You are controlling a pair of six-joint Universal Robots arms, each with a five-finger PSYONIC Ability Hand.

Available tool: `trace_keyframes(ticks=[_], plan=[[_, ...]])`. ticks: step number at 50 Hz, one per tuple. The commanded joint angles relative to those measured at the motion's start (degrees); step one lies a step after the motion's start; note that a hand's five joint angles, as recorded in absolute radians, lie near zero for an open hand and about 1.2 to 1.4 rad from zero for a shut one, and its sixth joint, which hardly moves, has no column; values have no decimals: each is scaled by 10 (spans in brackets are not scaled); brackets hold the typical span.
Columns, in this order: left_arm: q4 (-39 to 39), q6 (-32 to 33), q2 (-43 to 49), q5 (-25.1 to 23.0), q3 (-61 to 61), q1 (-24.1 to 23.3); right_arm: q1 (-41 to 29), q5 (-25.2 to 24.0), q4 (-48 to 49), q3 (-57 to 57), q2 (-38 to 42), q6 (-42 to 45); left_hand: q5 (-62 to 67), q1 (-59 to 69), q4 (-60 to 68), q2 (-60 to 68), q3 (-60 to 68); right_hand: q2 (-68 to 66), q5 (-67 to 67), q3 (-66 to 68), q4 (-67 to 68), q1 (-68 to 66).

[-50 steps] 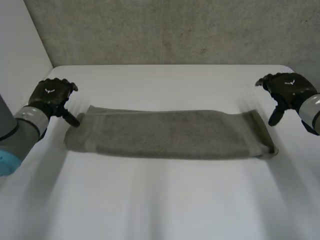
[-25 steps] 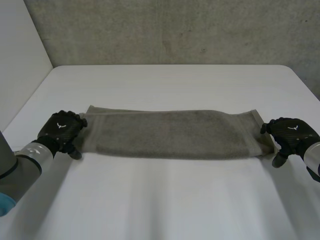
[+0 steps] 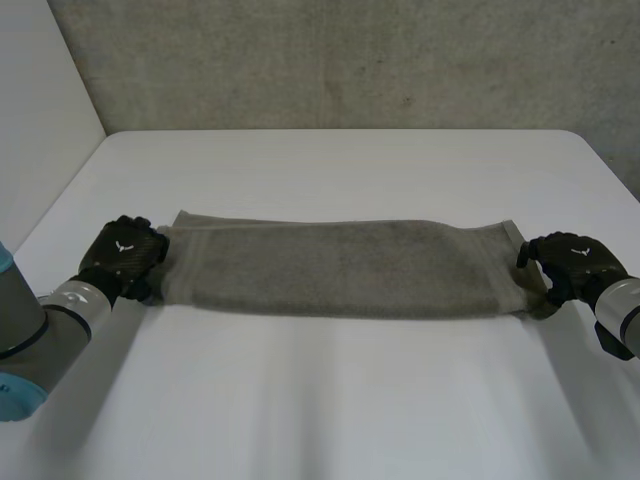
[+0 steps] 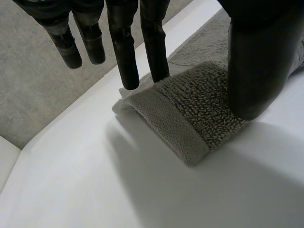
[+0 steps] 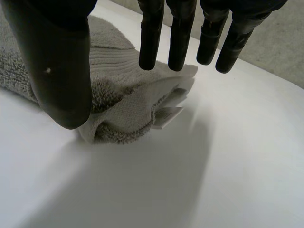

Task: Fold the towel.

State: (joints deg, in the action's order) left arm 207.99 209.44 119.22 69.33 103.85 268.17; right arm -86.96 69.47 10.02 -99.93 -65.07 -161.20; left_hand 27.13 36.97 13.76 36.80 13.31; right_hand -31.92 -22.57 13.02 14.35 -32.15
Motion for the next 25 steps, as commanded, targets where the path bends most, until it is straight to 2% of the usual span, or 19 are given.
trace_keyframes(ticks=[1, 8, 10, 11, 12, 13, 17, 25], plan=[[7, 1, 9, -1, -2, 0, -1, 0, 4, 8, 19, 0, 3, 5, -38, 7, -33, -62, -56, -30, -44, -60], [7, 1, 16, 1, -8, -2, -1, 0, 3, 17, 36, -1, 92, 94, -38, 95, -33, -150, -143, -30, -44, -148], [7, 2, 17, 1, -8, -2, -1, 0, 3, 18, 35, -2, 114, 116, -38, 118, -33, -356, -349, -30, -44, -354], [8, 2, 18, 1, -8, -2, -1, 0, 3, 18, 35, -2, 116, 118, -38, 119, -33, -357, -350, -30, -44, -355], [8, 1, 18, 1, -8, -1, 0, 1, 4, 18, 32, -2, 109, 111, -38, 113, -33, -457, -450, -30, -44, -455], [8, 1, 18, 1, -8, -1, 2, 2, 4, 18, 29, -1, 109, 111, -38, 113, -33, -481, -474, -30, -44, -478], [12, 1, 22, 1, -16, -1, 4, 6, 5, 18, 22, 10, 34, 35, -38, 37, -33, -481, -474, -30, -44, -479], [26, 0, 39, 16, -44, -3, 19, 12, 5, 10, 12, 83, 0, 2, -38, 3, -33, -481, -474, -30, -44, -479]])
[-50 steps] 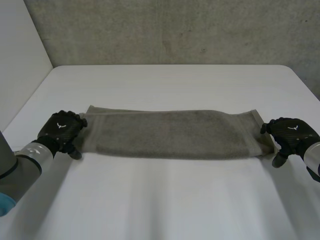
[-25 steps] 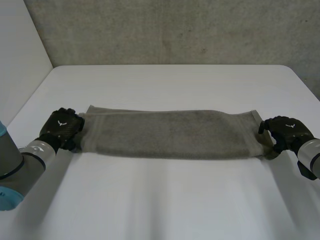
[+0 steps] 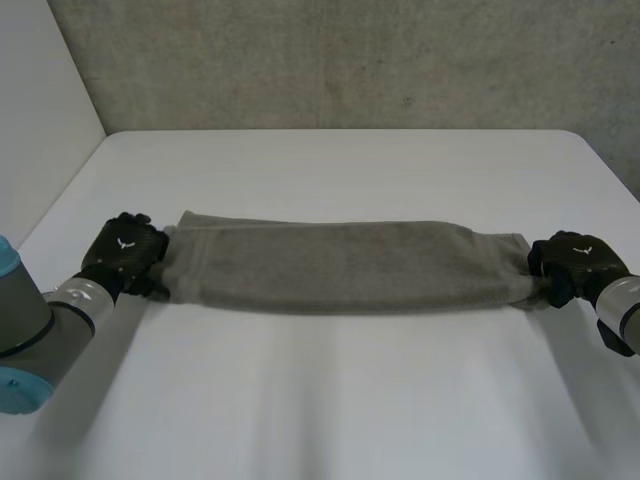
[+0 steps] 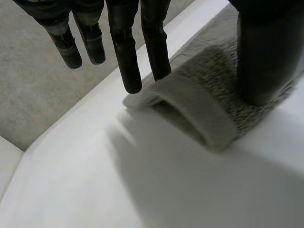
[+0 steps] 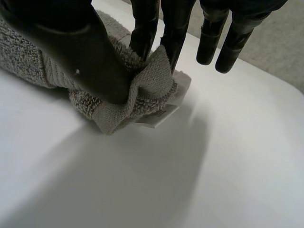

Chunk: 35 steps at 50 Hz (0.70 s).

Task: Fold the towel.

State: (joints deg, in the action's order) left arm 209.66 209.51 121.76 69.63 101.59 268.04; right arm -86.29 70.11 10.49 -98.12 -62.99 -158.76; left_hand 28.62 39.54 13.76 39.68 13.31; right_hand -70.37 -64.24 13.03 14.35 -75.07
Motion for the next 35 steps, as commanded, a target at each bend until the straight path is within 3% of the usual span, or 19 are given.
trace_keyframes(ticks=[1, 2, 3, 4, 5, 11, 16, 19, 21, 22, 23, 26, 31, 35], plan=[[9, -1, 16, 16, -21, -2, 12, 7, 0, -12, -10, 79, -15, -24, -38, -25, -33, -96, -58, -30, -44, -49], [9, -1, 16, 17, -21, -2, 10, 12, 0, -16, -9, 93, -15, -24, -38, -25, -33, 5, 43, -30, -44, 52], [9, -1, 16, 19, -20, -3, 10, 12, 0, -16, -9, 93, -15, -24, -38, -25, -33, 6, 44, -30, -44, 53], [9, 0, 16, 19, -17, -4, 7, 17, 0, -21, -10, 100, -15, -24, -38, -25, -33, 187, 226, -30, -44, 234], [9, 0, 16, 19, -17, -4, 5, 23, 0, -24, -10, 101, -15, -24, -38, -25, -33, 282, 321, -30, -44, 329], [8, 0, 10, 20, -10, -4, 0, 39, 0, -28, -10, 100, -15, -24, -38, -25, -33, 342, 381, -30, -44, 389], [8, -1, 4, 20, -5, -2, -2, 40, 1, -32, -8, 100, -15, -24, -38, -25, -33, 329, 367, -30, -44, 376], [9, -1, -1, 20, -3, -2, 0, 40, 7, -33, -8, 100, -17, -26, -38, -27, -33, 240, 278, -30, -44, 286], [8, -1, -1, 21, -3, -2, 5, 36, 8, -33, -11, 100, -20, -29, -38, -31, -33, -5, 34, -30, -44, 42], [8, -1, -2, 21, -3, -2, 5, 36, 8, -33, -11, 100, -32, -41, -38, -42, -33, -6, 33, -30, -44, 41], [8, -1, -3, 22, -3, -2, 6, 35, 8, -30, -12, 101, -60, -69, -38, -71, -33, -95, -57, -30, -44, -48], [7, -2, -5, 25, -3, -2, 10, 31, 8, -30, -15, 101, -84, -93, -38, -94, -33, -96, -58, -30, -44, -49], [2, -2, -21, 51, 8, 0, 53, 25, 2, -33, -25, 113, -257, -266, -38, -267, -33, -96, -58, -30, -44, -49], [3, -5, -39, 54, 20, 1, 89, 7, -4, -30, -32, 130, -271, -280, -38, -281, -33, -96, -58, -30, -44, -49]])
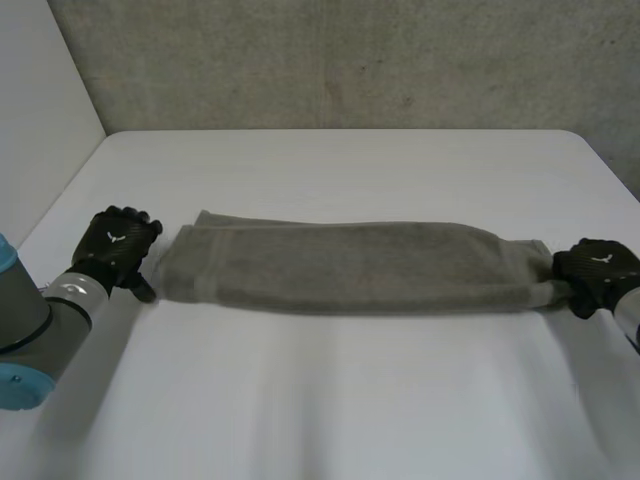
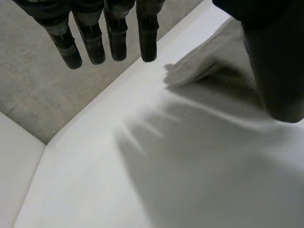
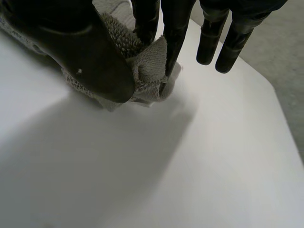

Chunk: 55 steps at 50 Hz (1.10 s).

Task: Fold the towel.

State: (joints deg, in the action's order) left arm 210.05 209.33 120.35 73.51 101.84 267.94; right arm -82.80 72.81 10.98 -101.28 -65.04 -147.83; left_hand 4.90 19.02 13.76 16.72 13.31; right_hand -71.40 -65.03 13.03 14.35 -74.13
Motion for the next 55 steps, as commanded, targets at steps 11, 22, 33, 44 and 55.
trace_keyframes(ticks=[11, 22, 33, 44, 55], plan=[[-2, -8, -83, 12, 49, 19, 126, -21, -59, 105, -33, 107, -33, -75, -38, -52, -33, -86, -50, -30, -44, -59], [-3, -67, -135, 11, 47, 7, -125, 12, -125, 248, -55, 54, -33, -75, -38, -52, -33, -86, -50, -30, -44, -59], [-3, -175, -192, 9, 48, -16, -503, 55, -118, 407, 142, 59, -35, -76, -38, -53, -33, -86, -50, -30, -44, -59], [-3, -175, -195, 9, 49, -43, -559, 115, -116, 431, 240, 158, -33, -75, -38, -52, -33, 614, 650, -30, -44, 641], [-33, -182, -159, 13, -5, -161, -450, 133, -55, 235, 18, 39, -18, -59, -38, -36, -33, 614, 650, -30, -44, 641]])
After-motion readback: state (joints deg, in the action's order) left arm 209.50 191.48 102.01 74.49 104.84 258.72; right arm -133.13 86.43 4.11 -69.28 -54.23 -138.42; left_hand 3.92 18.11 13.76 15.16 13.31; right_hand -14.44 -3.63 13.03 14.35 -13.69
